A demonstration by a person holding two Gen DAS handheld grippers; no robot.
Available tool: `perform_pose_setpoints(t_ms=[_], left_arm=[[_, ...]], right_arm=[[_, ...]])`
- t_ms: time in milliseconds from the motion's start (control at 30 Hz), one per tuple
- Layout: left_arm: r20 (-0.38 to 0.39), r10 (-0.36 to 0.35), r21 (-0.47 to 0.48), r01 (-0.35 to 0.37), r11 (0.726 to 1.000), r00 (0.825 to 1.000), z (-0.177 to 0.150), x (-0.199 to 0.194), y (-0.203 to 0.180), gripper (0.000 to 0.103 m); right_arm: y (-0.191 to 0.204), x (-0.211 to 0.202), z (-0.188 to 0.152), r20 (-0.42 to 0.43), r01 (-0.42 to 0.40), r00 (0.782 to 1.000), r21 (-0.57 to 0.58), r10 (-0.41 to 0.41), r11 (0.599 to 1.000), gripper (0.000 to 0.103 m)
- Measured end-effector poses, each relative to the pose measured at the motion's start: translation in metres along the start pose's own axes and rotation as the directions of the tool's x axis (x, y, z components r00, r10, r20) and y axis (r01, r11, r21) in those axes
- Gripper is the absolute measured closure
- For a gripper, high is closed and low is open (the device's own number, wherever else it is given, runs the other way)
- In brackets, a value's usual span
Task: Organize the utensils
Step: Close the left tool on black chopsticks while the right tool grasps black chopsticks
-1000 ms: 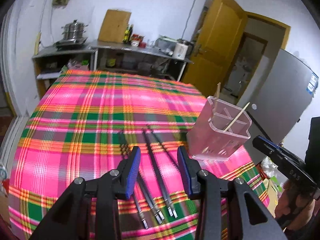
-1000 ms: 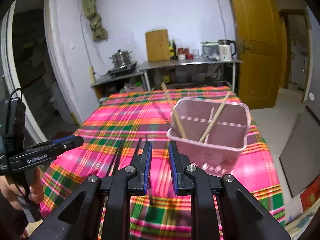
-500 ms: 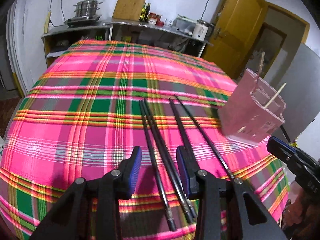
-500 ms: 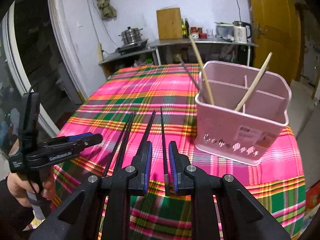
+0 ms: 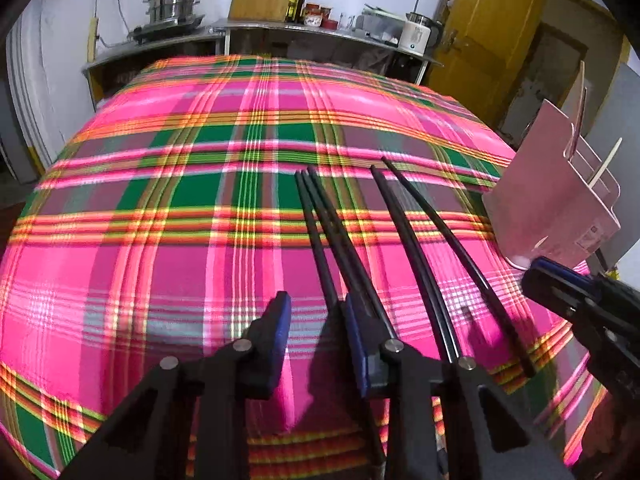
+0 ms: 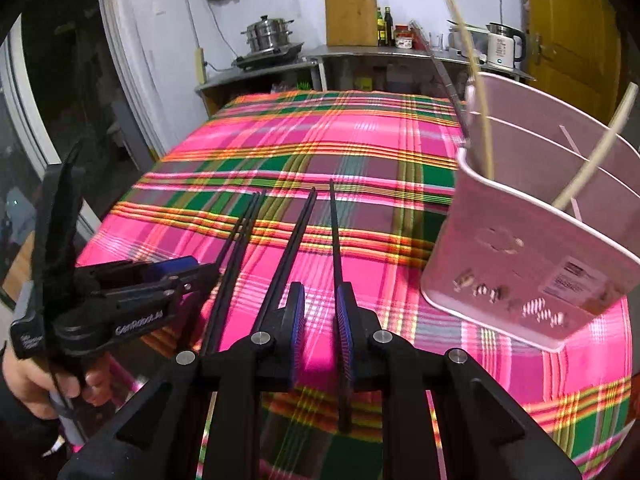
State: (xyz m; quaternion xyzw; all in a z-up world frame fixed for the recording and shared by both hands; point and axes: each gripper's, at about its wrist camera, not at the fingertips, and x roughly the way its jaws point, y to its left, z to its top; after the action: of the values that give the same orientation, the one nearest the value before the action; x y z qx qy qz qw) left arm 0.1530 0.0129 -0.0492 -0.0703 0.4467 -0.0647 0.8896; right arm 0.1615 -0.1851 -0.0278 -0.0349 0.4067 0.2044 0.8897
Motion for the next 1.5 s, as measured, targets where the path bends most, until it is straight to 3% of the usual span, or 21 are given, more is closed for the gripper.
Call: perform_pose_setpoints(t_ms=[267,833,933,1033,1233,1500], left_arm=[[0.008,0.021,0.015,-0.021,1.0,1.0,0.007,0.004,0.007,0.086],[-0.043,-0.007,-0.038,0.006,0.999,0.999,0.034,0.019,0.023,0.085],[-0.044,0.008,-0.024,-0.009,1.0,0.999,0.038,0.022,0.02,0.086],[-0.05,0.028,-0.028,-0.029,0.999,0.998,0.04,0.023,0.02,0.095],[-0.038,-0.015,-0.072,0.012,0.997,0.999,0.037,0.008,0.028,0.097],[0.041,-0.045,-0.044,0.047,0.998,0.998,0.041,-0.035,0.017,0.097]], right_arm=[[0.007,0.04,0.02,-0.04,0.043,0.998,-0.051,-0.045,0.998,0.086],[0.01,0.082,0.037,-0.111,0.087,0.989,-0.07,-0.095,0.994,0.086],[0.012,0.084,0.04,-0.118,0.079,0.989,-0.073,-0.087,0.994,0.097],[0.013,0.083,0.04,-0.123,0.071,0.989,-0.07,-0.079,0.995,0.097],[0.015,0.064,0.04,-0.089,0.026,0.996,-0.037,-0.029,0.999,0.097],[0.021,0.022,0.045,-0.008,-0.013,1.0,-0.025,0.013,1.0,0.097]])
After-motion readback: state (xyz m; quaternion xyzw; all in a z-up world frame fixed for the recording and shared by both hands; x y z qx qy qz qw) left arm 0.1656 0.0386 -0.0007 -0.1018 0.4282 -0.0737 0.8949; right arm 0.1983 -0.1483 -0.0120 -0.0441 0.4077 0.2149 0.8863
